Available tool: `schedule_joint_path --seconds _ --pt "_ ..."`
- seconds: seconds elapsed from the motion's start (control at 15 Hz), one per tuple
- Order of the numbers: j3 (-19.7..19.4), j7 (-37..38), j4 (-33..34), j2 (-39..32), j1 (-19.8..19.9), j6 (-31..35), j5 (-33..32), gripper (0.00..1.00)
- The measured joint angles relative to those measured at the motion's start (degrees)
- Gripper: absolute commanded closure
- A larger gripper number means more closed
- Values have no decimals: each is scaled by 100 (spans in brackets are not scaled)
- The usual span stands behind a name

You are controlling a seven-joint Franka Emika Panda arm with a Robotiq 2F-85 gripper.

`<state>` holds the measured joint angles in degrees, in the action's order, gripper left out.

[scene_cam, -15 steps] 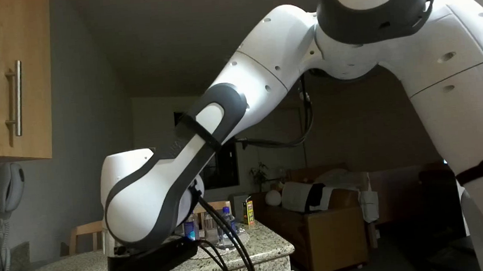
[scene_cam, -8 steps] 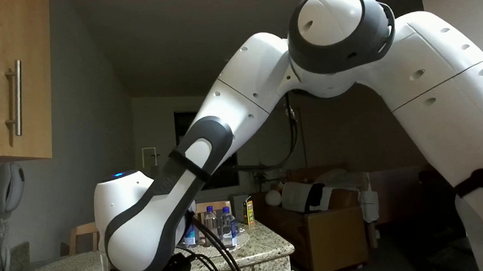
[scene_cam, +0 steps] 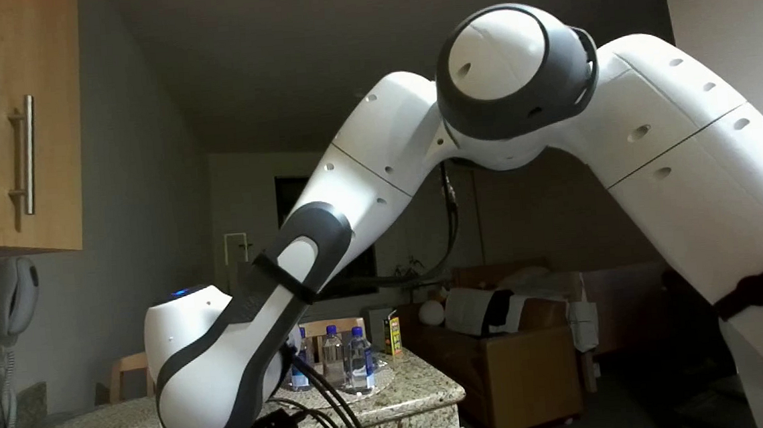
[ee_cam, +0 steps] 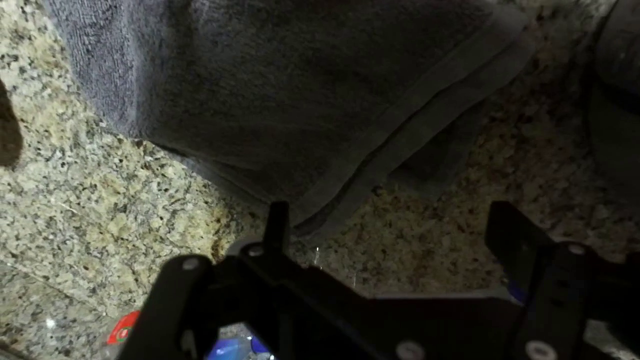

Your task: Move the towel to the right

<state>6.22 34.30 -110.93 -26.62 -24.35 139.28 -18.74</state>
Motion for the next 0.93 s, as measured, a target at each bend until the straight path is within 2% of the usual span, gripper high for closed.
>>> schedule_joint_path --seconds 0.47,0.93 --pt "-366 394 903 -973 -203 -297 2 0" --pt "-707 1129 1234 -1556 -506 -265 2 0"
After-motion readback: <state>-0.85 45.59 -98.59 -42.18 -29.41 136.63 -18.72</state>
